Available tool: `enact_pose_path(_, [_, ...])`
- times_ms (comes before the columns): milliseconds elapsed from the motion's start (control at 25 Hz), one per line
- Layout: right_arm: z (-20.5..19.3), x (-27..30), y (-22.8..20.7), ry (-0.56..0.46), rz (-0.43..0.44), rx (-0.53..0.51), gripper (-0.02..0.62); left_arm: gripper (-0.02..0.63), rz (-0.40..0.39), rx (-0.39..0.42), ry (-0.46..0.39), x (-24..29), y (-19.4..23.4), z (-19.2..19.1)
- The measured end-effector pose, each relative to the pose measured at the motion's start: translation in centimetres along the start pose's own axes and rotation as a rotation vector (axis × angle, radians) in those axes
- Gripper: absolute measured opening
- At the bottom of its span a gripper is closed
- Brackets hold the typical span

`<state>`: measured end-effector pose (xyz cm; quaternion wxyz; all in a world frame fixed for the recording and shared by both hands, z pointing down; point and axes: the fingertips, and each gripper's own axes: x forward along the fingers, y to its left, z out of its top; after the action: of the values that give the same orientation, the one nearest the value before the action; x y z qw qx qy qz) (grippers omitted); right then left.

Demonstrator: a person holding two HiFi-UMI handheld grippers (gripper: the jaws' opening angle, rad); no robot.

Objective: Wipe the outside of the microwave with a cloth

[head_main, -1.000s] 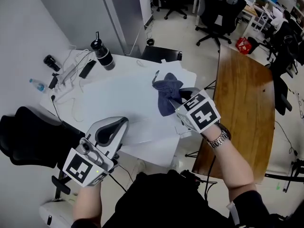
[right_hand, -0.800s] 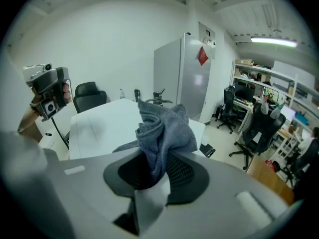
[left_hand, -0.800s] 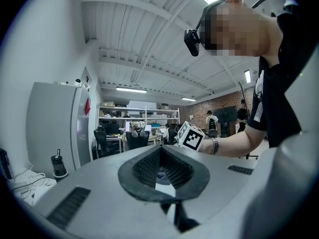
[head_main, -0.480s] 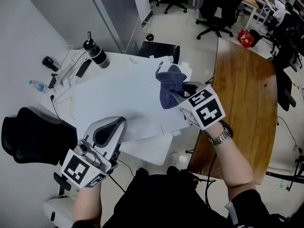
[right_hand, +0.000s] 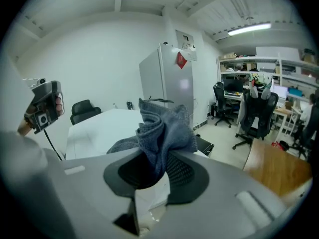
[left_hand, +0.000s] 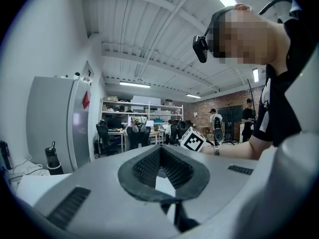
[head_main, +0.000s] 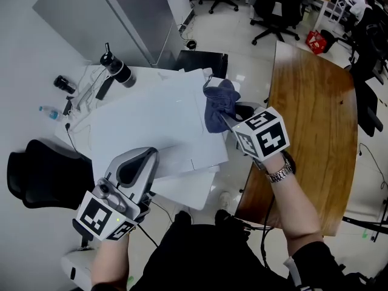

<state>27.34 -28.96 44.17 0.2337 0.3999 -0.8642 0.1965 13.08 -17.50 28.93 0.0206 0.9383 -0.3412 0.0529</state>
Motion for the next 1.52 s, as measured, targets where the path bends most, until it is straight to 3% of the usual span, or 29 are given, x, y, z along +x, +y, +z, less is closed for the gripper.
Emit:
enact_pose_path(760, [-8.3,4.8,-2.3,-0.003,0.065,0.155,0.095,0.005,-0.011,0.002,0.065,2.3,-2.2,-1.3])
enact_pose_path(1520, [-15.2,10.5,-4.5,0.150,-0.031,0.154,0.095,0.005,0.027,-0.017,0.094,1.8,-2.0,-2.7])
